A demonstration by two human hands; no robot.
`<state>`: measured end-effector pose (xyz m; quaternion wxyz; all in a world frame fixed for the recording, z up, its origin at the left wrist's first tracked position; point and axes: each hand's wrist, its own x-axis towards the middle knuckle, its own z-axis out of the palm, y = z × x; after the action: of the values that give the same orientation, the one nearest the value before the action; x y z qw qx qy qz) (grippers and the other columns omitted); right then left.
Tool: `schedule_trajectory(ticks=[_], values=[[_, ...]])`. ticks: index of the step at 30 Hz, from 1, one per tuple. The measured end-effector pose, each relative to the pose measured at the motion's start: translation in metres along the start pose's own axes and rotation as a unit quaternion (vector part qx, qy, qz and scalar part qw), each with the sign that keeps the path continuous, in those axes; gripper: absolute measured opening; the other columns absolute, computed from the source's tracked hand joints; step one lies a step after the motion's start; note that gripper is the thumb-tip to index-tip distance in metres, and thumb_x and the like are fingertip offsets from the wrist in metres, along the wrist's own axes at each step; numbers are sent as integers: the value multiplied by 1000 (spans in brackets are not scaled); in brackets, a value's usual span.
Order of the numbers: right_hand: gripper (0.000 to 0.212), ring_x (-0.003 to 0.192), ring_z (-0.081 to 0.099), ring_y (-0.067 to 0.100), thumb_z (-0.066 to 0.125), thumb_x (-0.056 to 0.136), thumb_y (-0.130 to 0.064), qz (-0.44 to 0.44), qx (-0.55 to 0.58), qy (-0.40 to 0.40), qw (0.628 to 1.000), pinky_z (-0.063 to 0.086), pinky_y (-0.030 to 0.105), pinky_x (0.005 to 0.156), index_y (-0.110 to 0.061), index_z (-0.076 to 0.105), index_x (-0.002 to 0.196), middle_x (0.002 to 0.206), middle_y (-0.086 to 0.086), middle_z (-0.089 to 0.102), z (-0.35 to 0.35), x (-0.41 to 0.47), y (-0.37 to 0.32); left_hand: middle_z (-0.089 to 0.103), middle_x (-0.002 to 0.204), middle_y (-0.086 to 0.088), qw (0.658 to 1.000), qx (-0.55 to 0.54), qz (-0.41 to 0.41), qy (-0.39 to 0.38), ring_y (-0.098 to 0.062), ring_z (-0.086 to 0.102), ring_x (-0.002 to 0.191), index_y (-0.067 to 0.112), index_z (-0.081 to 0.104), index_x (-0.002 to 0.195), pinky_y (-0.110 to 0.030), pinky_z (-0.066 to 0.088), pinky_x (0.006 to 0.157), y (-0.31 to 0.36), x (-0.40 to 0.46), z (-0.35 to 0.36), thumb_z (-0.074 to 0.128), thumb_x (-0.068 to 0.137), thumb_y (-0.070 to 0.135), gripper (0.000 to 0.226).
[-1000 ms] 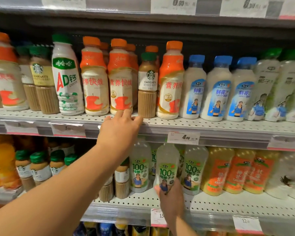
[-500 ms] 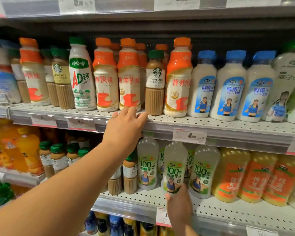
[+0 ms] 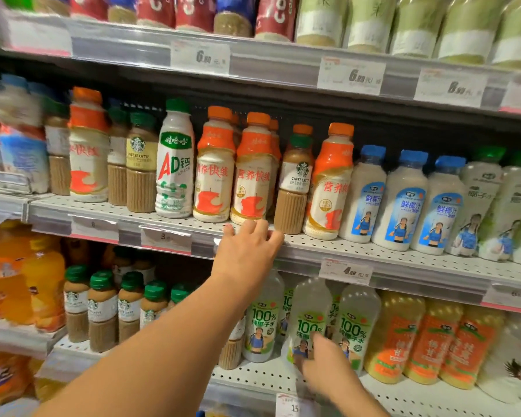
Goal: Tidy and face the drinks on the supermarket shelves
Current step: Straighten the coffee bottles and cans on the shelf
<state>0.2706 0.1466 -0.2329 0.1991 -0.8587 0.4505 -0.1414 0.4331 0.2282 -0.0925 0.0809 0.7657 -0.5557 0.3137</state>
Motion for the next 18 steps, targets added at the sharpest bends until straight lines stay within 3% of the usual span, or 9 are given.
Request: schedule_trajectory(ticks=[2,5,6,8,10,13,16,18], values=[[5,72,60,-1,59,91,-30,-53,23,59,997,51,16,68,-33,56,89,81,-15,64,-41,-3,-29,42,125,-9,999,-28,5,-18,-30,39,117,18,31,127,-53,35,101,-2,0,-3,66,83,27,57],[13,83,58,-12,59,91,-30,-174,41,201,963,45,5,66,-42,64,94,82,-29,61,-93,-13,-81,43,127,-9,997,-63,15,-42,-29,39,119,16,38,128,-49,36,100,-11,1,-11,67,82,27,56],[17,92,55,-11,58,92,-29,-201,13,242,949,45,7,75,-38,65,105,93,-29,60,-100,-9,-90,45,126,-9,996,-72,25,-45,-29,41,119,15,41,127,-46,37,97,-16,2,-15,67,82,28,53],[37,121,42,1,55,96,-34,-198,-89,243,946,39,24,104,-27,54,132,123,-17,51,-110,-4,-110,49,123,-7,992,-102,53,-46,-28,45,116,16,47,127,-41,41,87,-29,1,-23,65,85,35,49],[49,131,34,11,53,97,-40,-126,-148,215,957,29,30,112,-24,44,142,137,-10,45,-108,7,-113,53,121,-5,988,-124,92,-31,-28,49,114,20,50,128,-39,42,85,-50,-7,-25,60,89,37,43],[35,115,43,14,60,93,-35,-87,-142,241,956,37,30,98,-21,58,125,118,-7,54,-103,13,-124,53,123,-4,988,-95,114,41,-27,47,116,21,49,128,-38,37,95,-101,-26,-15,56,91,28,38],[13,100,48,15,65,91,-29,-68,-175,250,950,42,34,82,-21,60,100,98,-8,54,-106,14,-134,48,134,-4,993,-55,98,40,-26,43,123,17,45,134,-38,33,104,-159,-42,-2,54,90,27,45],[12,92,50,15,66,90,-30,-49,-206,244,946,43,33,76,-22,59,94,92,-9,54,-110,13,-140,53,128,-3,992,-37,118,36,-25,50,116,16,48,134,-37,41,98,-180,-48,2,58,88,22,48]])
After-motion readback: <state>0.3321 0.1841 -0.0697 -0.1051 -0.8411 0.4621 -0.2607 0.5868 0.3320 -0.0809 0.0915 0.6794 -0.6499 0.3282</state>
